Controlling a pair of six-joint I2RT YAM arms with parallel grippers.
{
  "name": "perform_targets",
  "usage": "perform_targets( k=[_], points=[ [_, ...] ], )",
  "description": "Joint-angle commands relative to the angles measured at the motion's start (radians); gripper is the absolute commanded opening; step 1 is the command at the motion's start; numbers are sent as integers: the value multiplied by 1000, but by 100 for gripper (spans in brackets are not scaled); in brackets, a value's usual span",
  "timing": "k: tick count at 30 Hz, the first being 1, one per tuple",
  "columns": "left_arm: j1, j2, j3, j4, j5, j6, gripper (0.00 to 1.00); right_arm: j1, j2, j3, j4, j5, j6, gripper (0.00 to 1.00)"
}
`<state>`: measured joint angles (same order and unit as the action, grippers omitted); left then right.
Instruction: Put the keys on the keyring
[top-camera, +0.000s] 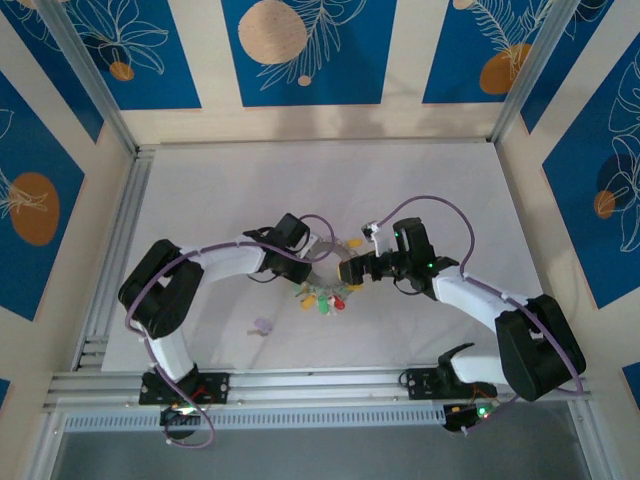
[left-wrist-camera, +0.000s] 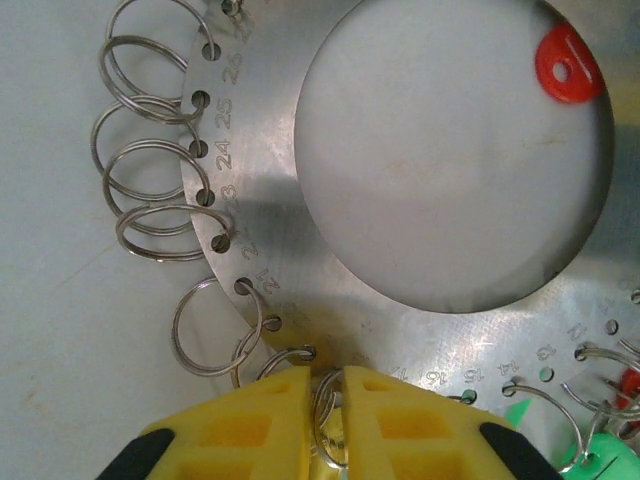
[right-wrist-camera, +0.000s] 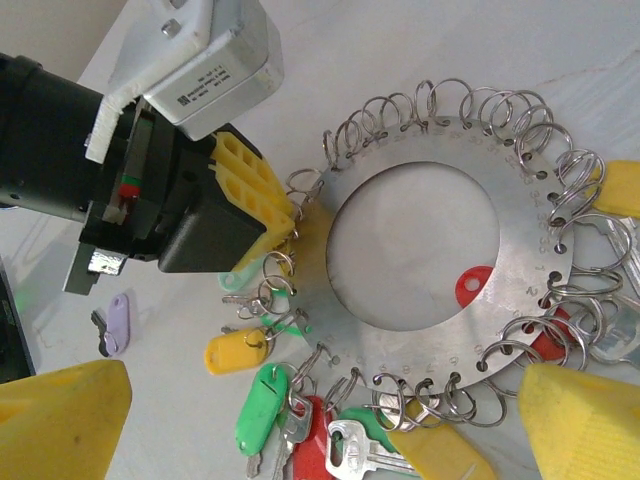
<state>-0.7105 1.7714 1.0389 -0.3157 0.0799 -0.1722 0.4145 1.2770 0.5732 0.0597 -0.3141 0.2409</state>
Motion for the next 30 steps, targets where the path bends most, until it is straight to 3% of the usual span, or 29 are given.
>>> perform_targets(
  k=[1, 5, 20, 30],
  points=[
    [-14, 11, 19, -29, 1, 5, 9, -9, -25, -18, 5, -3, 7, 99],
    [-15, -3, 23, -31, 13, 4, 0, -13, -28, -18, 8, -3, 11, 99],
    [-14, -192, 92, -129, 68, 37, 0, -33, -90, -35, 3, -9, 21, 99],
    [-13, -323, 103, -157, 103, 63, 0, -28, -213, -64, 16, -68, 7, 100]
  ],
)
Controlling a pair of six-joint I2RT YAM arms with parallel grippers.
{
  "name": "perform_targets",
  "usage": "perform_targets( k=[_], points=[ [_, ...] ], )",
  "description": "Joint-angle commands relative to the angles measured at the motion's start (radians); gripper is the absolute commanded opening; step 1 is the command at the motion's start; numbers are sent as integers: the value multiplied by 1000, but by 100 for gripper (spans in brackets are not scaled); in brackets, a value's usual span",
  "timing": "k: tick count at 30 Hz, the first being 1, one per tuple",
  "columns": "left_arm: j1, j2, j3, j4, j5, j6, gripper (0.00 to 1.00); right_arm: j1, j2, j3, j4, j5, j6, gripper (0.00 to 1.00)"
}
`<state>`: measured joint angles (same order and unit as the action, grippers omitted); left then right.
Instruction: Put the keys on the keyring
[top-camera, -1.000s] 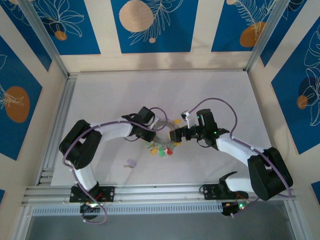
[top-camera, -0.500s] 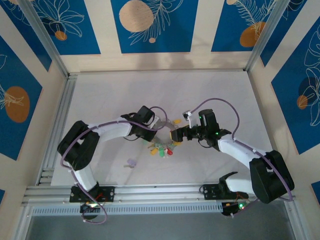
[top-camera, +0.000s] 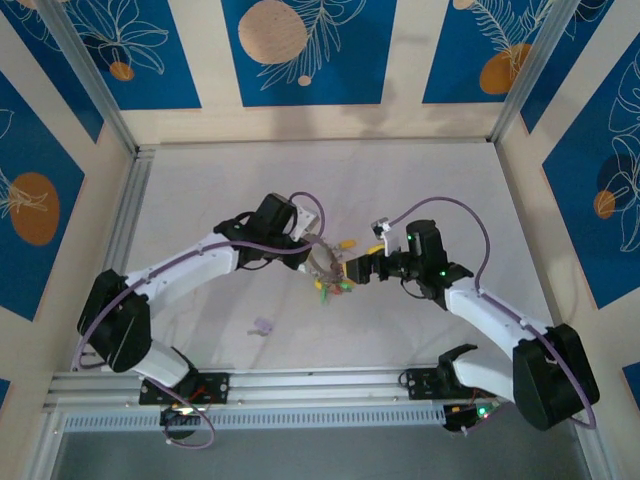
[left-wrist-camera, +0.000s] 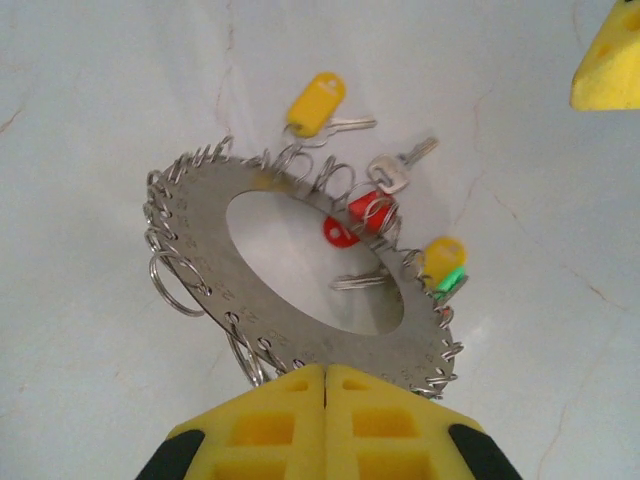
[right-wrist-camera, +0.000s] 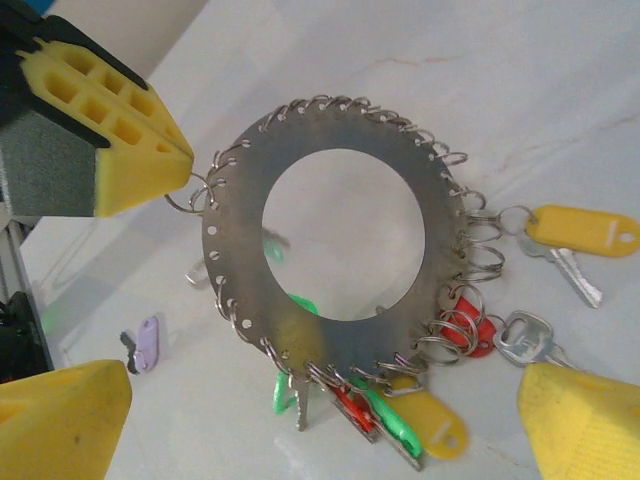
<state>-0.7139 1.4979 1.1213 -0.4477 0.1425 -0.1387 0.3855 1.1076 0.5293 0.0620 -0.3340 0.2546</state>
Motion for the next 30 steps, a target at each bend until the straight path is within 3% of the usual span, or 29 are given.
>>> perform_targets(
  k=[1, 5, 15, 23, 30],
  points=[
    [-9, -66, 22, -27, 51, 33, 0, 5, -64, -24, 14, -55, -10, 100],
    [-10, -127, 24, -26, 120, 57, 0, 38, -152, -32, 13, -84, -29, 94],
    [-9, -313, -47, 125, 300, 76, 0, 164, -345, -3, 39, -153, -62, 63],
    [-11, -429, -94, 265, 428, 75, 0, 205, -312, 112, 74, -220, -49, 44],
    [-10, -484, -119, 335, 491, 105, 0, 231, -231, 186, 165, -280, -15, 40]
  ],
)
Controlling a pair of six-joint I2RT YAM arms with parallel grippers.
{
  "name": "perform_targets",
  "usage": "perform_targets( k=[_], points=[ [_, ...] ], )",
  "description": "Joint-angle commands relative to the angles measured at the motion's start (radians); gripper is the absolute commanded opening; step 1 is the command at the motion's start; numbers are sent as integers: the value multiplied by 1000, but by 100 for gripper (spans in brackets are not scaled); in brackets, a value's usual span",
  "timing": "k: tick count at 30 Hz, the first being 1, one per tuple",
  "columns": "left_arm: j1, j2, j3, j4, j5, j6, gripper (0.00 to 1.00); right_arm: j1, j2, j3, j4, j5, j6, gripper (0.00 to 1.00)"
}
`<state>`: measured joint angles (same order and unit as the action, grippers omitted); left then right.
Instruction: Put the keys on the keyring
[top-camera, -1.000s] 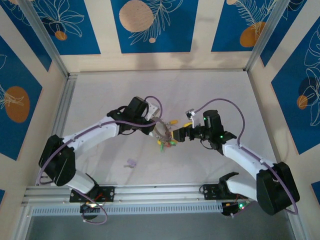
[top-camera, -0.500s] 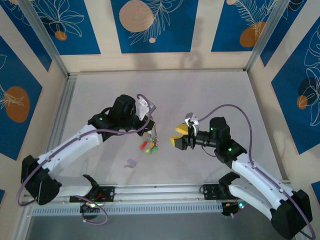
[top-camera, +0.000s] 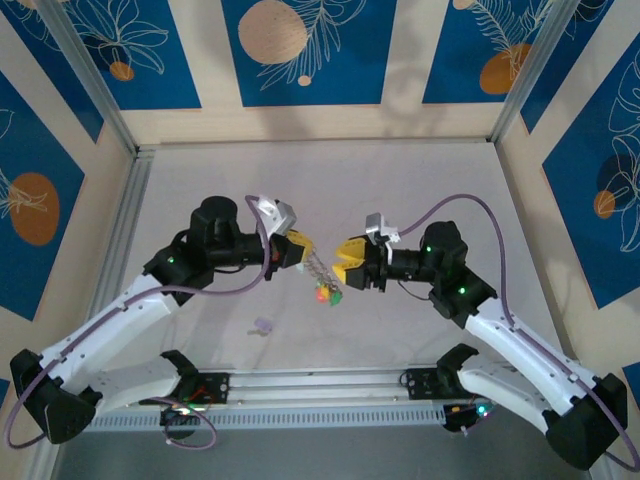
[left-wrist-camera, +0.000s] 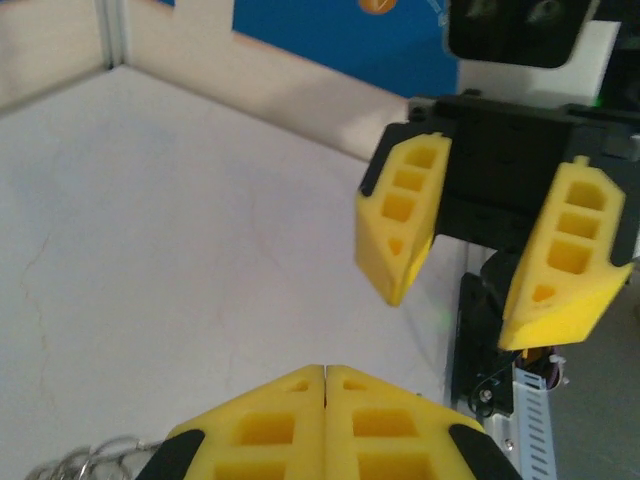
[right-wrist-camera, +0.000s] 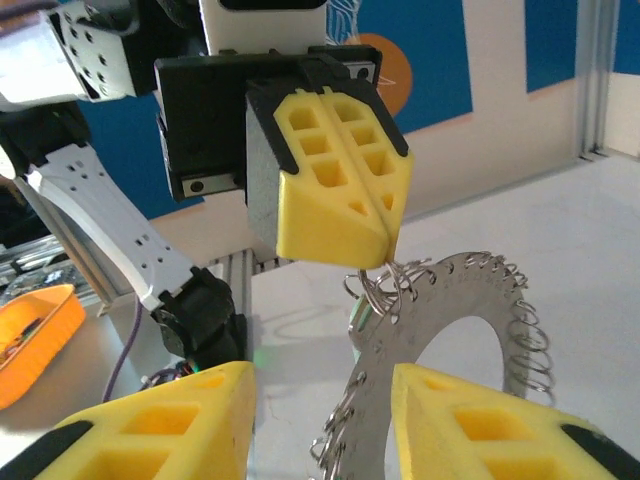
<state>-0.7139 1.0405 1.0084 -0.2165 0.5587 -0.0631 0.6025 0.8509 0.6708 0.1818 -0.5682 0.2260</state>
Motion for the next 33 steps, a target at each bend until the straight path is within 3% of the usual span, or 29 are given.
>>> perform_targets(
  k=[1, 12, 26, 33],
  points=[
    [-11, -32, -10, 119, 81, 29, 0, 16, 39, 56, 47, -53, 13, 39],
    [-10, -14, 10, 132, 74, 60, 0, 18, 116, 122, 40, -75, 29, 37],
    [-11, 49, 37, 97, 50, 68, 0, -12, 131, 47, 44, -67, 21, 37],
    [-12, 64, 56, 90, 49, 71, 0, -60, 104, -5, 65, -97, 41, 43]
  ],
)
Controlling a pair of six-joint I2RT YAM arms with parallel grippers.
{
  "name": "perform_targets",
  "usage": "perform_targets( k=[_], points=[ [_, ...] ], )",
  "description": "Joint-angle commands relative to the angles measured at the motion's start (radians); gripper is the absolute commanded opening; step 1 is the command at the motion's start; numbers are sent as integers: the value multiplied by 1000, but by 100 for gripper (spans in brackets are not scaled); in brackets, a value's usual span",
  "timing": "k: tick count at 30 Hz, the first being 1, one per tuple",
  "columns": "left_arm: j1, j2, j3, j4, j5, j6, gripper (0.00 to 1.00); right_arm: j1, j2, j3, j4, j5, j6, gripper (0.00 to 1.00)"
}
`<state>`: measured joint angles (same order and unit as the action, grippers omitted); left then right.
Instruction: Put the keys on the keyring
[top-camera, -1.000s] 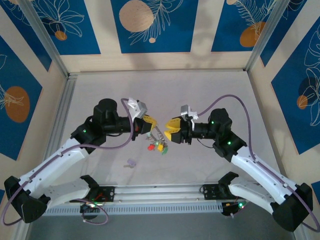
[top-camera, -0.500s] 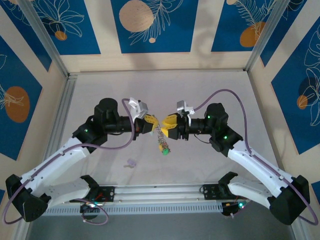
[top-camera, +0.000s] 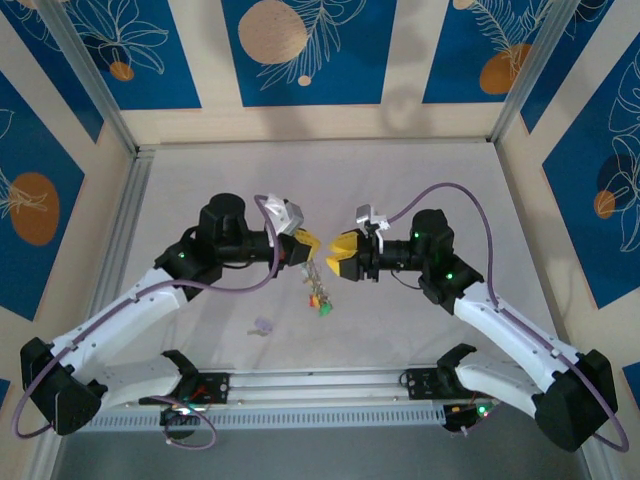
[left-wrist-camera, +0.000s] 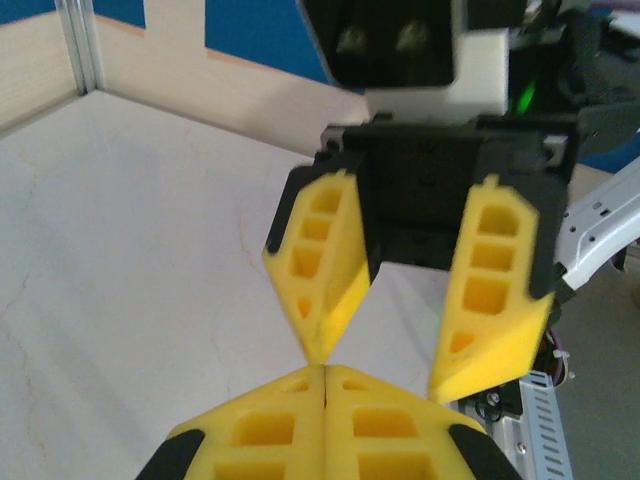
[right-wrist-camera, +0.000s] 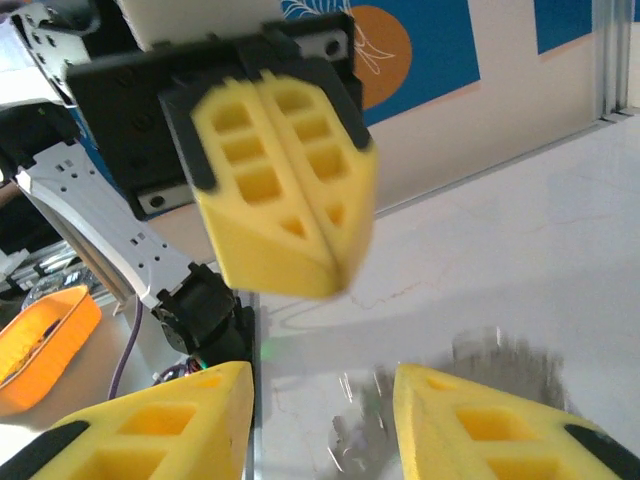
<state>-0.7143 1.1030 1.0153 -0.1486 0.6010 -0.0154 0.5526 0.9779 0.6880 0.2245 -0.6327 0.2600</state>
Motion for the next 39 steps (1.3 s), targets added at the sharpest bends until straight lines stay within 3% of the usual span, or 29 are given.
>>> perform_targets(
  k=[1, 6, 9, 11, 14, 18, 23, 33, 39],
  points=[
    [-11, 4, 49, 21, 7, 22, 0, -12, -16, -30, 37, -44, 10, 43],
    [-11, 13, 45, 19, -29, 11, 0, -16, 23, -38, 52, -41, 5, 43],
    [-8, 46, 72, -96, -156, -1, 0, -35, 11, -64, 28, 7, 15, 43],
    [-5, 79, 89, -205, -245, -11, 0, -46, 5, -73, -39, 78, 12, 49],
    [-6, 98, 74, -323, -339, -33, 14, -66, 11, -94, -144, 189, 20, 62],
    [-11, 82, 28, -450, -380, -84, 35, -105, 34, -147, -145, 215, 67, 83],
    [-41, 54, -80, -539, -453, -165, 51, -117, 60, -184, -123, 234, 82, 95],
    [-94, 112, -178, -578, -610, -211, 56, -116, 92, -222, -99, 251, 76, 99],
    [-93, 236, -148, -565, -641, -173, 51, -117, 105, -232, -82, 238, 81, 99]
  ],
)
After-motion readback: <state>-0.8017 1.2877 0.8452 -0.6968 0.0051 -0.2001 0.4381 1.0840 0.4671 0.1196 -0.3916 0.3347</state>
